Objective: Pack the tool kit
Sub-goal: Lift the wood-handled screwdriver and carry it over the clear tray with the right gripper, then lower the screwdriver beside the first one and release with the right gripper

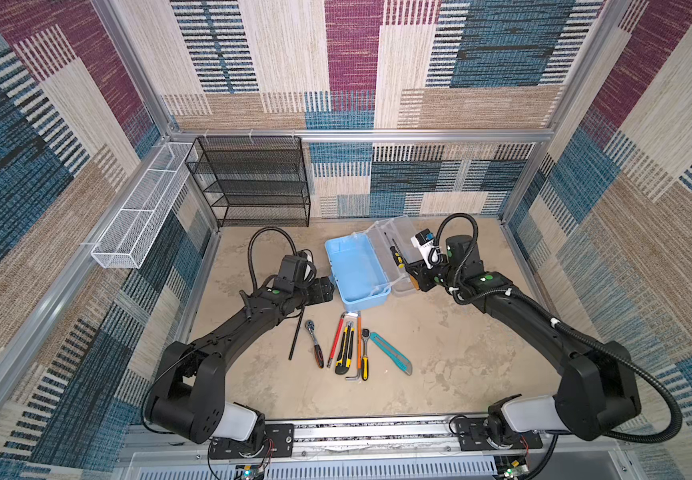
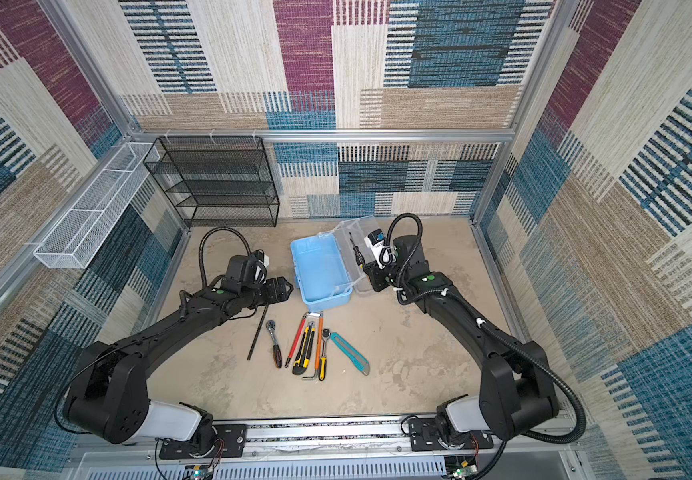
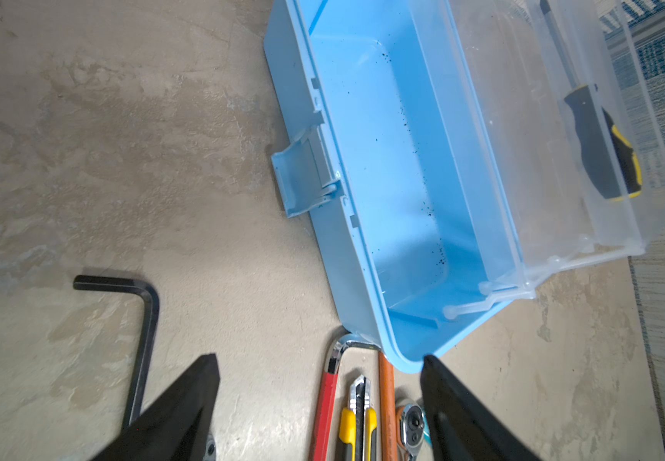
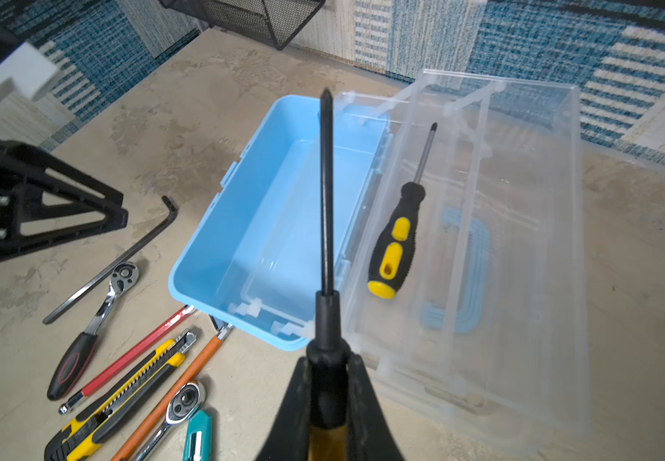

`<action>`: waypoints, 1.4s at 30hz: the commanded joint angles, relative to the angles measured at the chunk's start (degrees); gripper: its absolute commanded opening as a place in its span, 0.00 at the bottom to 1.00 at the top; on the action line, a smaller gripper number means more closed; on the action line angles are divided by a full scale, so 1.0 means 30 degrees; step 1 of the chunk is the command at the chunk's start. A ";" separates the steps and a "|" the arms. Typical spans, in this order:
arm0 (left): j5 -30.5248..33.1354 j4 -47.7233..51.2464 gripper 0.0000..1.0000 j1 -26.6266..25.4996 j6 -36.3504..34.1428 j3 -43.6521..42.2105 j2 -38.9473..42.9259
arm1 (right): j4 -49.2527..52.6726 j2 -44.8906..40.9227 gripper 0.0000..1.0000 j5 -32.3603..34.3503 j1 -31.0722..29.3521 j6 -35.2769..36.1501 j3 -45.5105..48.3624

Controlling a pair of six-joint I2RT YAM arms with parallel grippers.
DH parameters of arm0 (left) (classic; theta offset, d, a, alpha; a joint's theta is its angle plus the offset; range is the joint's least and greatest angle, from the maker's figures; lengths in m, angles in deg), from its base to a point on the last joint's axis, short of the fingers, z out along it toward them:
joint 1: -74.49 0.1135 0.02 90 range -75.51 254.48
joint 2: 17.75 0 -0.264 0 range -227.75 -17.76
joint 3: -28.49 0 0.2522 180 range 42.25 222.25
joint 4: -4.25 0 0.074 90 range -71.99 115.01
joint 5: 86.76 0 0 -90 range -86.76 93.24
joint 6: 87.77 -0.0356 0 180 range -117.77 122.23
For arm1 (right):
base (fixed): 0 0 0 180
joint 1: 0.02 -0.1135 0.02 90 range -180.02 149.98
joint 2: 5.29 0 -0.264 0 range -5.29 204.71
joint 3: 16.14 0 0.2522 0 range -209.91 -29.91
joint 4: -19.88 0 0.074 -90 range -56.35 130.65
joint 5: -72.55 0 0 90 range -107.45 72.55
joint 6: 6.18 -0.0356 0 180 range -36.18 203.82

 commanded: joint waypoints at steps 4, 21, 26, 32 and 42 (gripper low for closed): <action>-0.0027 -0.0503 0.82 0.0026 0.0266 -0.0195 0.0252 | 0.0221 0.2544 0.01 0.0614 0.0305 -0.1351 -0.2814; 0.0244 -0.0387 0.83 0.0020 0.0266 -0.0402 0.0531 | 0.2723 0.8521 0.04 0.2920 0.0601 -0.2364 -0.8320; 0.0173 -0.0506 0.83 0.0026 0.0316 -0.0386 0.0411 | 0.3053 0.8590 0.10 0.3072 0.0591 -0.2370 -0.8189; 0.0025 -0.0463 0.83 0.0012 0.0346 -0.0350 0.0287 | 0.3028 0.8352 0.31 0.3164 0.0606 -0.2688 -0.8116; 0.0069 -0.0521 0.83 0.0028 0.0384 -0.0449 0.0322 | 0.2153 0.6349 0.55 0.3060 0.0557 -0.3066 -0.6937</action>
